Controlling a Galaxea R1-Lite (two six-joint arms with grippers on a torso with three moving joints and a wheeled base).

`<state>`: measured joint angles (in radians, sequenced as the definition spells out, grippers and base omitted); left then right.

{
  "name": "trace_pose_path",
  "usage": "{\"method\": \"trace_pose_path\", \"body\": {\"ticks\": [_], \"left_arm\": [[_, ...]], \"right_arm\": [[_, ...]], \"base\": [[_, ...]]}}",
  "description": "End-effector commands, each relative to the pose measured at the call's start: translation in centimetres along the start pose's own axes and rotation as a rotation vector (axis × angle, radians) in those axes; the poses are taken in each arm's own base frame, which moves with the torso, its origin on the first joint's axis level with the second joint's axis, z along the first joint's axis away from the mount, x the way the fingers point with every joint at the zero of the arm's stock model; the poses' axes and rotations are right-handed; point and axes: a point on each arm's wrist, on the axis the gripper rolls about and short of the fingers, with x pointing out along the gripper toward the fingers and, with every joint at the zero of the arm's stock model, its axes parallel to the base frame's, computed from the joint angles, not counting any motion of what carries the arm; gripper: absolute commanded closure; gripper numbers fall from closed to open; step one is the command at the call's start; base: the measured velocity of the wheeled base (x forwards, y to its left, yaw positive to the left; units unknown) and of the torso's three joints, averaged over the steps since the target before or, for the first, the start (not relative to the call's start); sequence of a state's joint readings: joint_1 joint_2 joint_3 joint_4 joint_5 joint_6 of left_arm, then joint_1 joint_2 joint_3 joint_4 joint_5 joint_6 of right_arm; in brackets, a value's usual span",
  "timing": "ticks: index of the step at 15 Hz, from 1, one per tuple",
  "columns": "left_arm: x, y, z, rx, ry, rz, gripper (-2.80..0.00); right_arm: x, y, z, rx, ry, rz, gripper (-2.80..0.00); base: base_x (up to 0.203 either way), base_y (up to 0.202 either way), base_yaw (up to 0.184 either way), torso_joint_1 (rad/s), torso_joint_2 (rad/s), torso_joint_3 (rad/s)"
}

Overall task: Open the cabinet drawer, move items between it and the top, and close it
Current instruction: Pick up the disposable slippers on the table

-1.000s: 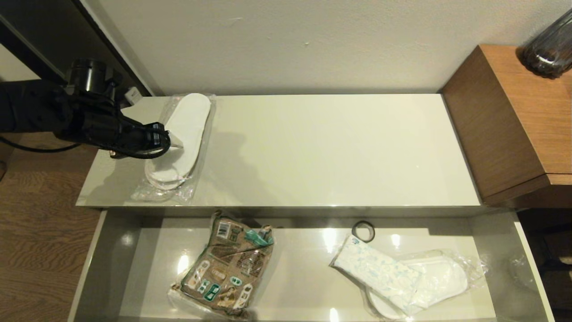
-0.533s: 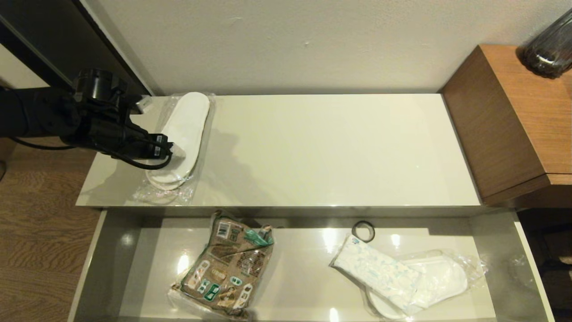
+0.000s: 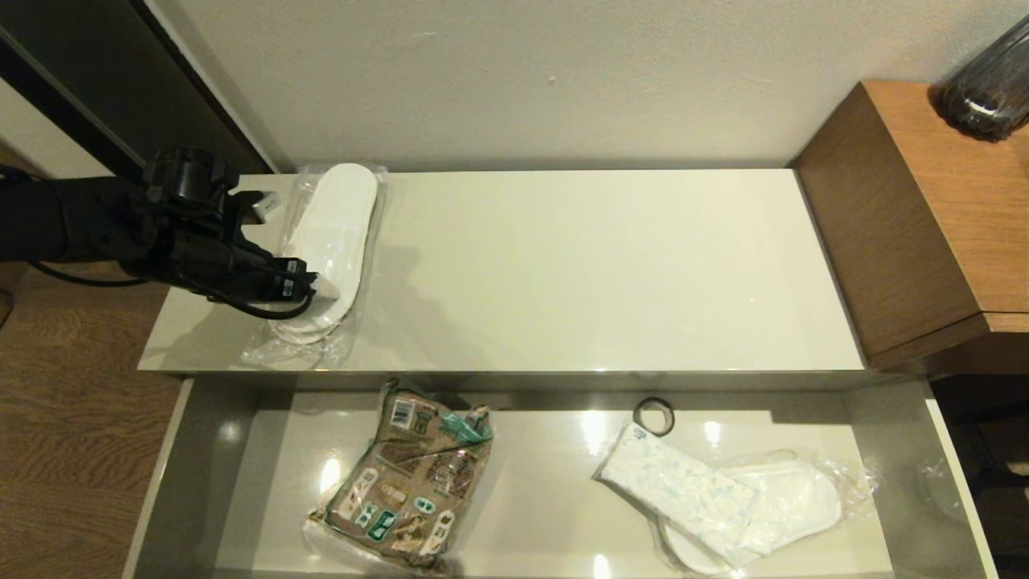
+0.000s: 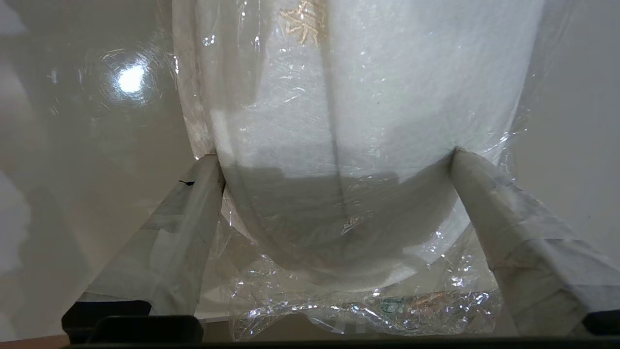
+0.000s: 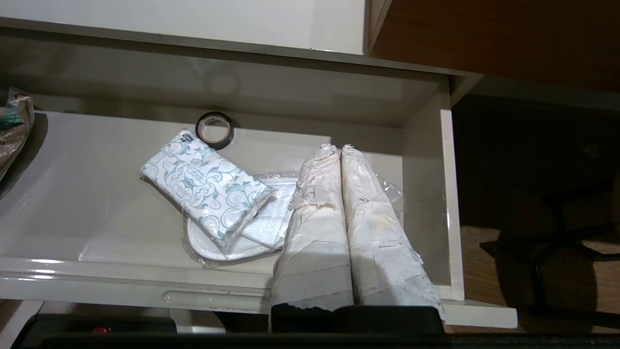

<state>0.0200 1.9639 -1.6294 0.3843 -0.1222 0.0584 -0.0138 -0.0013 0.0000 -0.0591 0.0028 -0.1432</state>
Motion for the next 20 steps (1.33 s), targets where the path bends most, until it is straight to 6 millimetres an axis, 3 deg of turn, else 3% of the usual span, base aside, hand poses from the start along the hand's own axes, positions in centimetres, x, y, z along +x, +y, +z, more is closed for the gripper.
{"method": "trace_pose_path", "body": {"ticks": [1, 5, 6, 11, 16, 20], "left_arm": [[0.8, 0.2, 0.1, -0.04, 0.006, -0.014, -2.8], [1.0, 0.8, 0.2, -0.187, 0.007, -0.085, -2.8], [1.1, 0.8, 0.2, -0.2, 0.01, -0.087, 0.0], [1.0, 0.7, -0.3, -0.255, 0.029, -0.086, 0.0], [-0.9, -0.2, -0.7, -0.248, 0.025, -0.121, 0.0], [-6.5, -2.4, -2.1, -0.216, -0.005, -0.22, 0.0]], "right_arm": [[0.0, 0.0, 0.0, -0.001, -0.001, 0.0, 0.0], [0.0, 0.0, 0.0, -0.001, -0.001, 0.0, 0.0], [0.0, 0.0, 0.0, -0.001, -0.001, 0.0, 0.0], [0.0, 0.0, 0.0, -0.001, -0.001, 0.0, 0.0], [0.0, 0.0, 0.0, -0.001, -0.001, 0.0, 0.0], [0.0, 0.0, 0.0, -0.001, -0.001, 0.0, 0.0]], "base": [[0.0, 0.0, 0.0, 0.0, 0.0, 0.0], [0.0, 0.0, 0.0, 0.0, 0.0, 0.0], [0.0, 0.0, 0.0, 0.0, 0.0, 0.0], [0.0, 0.0, 0.0, 0.0, 0.0, 0.0], [0.0, 0.0, 0.0, 0.0, 0.0, 0.0], [0.0, 0.0, 0.0, 0.0, 0.0, 0.0]]}}
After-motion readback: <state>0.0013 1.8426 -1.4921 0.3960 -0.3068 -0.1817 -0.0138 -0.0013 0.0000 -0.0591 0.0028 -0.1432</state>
